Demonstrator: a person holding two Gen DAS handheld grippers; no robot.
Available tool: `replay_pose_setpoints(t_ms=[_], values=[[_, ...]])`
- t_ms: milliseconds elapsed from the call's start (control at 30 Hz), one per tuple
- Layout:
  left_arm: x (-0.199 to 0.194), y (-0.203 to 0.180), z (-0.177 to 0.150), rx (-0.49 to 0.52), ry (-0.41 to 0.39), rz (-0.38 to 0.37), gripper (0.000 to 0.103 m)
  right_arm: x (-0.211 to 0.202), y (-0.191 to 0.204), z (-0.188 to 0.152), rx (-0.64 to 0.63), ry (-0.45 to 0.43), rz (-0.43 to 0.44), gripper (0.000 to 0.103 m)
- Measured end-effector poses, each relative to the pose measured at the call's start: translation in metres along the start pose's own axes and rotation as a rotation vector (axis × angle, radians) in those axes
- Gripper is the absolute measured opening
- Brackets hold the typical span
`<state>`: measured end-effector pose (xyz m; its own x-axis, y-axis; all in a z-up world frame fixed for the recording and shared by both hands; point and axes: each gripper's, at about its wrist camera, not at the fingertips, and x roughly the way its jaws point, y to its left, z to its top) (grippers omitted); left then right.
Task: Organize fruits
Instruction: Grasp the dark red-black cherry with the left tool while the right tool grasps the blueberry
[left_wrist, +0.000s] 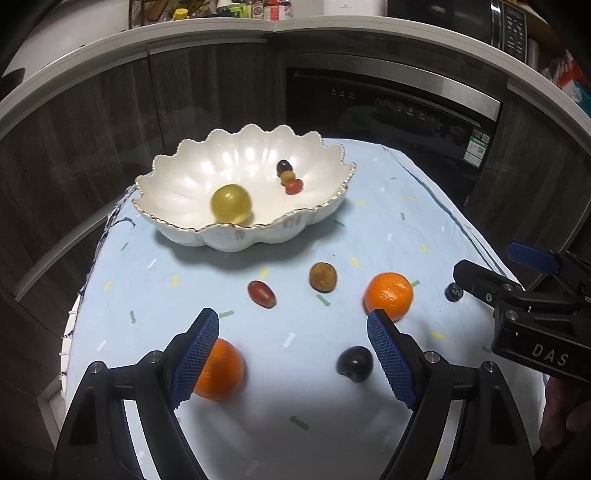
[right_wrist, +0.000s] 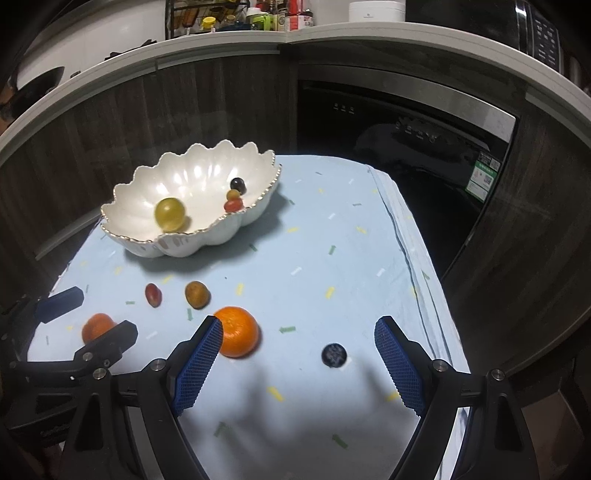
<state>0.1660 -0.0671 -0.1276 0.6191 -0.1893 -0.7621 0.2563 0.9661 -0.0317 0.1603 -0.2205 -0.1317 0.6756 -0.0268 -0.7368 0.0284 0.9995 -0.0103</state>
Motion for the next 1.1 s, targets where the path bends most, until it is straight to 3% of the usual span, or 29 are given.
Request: replay_pose_setpoints(t_ms=[533,800,933,1100], values=[[0.012,-0.023,-0.012,0.041,0.016,-0.043,0.082,0.014,-0.022,-0.018,0.014,0.010,-0.021,0.085],[0.018,-0.034,-0.017,0.090,0.018,-0.042,0.073,0.024,-0.025,-0.024,-0.001,0.008,-0.016,0.083],[0.025,-0.037,-0.021,0.101,0.038,-0.058,0.061,0.029,-0.025,-0.028,-0.011,0.012,-0.009,0.078],[0.032,-0.038,-0.025,0.107,0.054,-0.060,0.056,0.038,-0.027,-0.031,-0.012,0.026,-0.002,0.072]])
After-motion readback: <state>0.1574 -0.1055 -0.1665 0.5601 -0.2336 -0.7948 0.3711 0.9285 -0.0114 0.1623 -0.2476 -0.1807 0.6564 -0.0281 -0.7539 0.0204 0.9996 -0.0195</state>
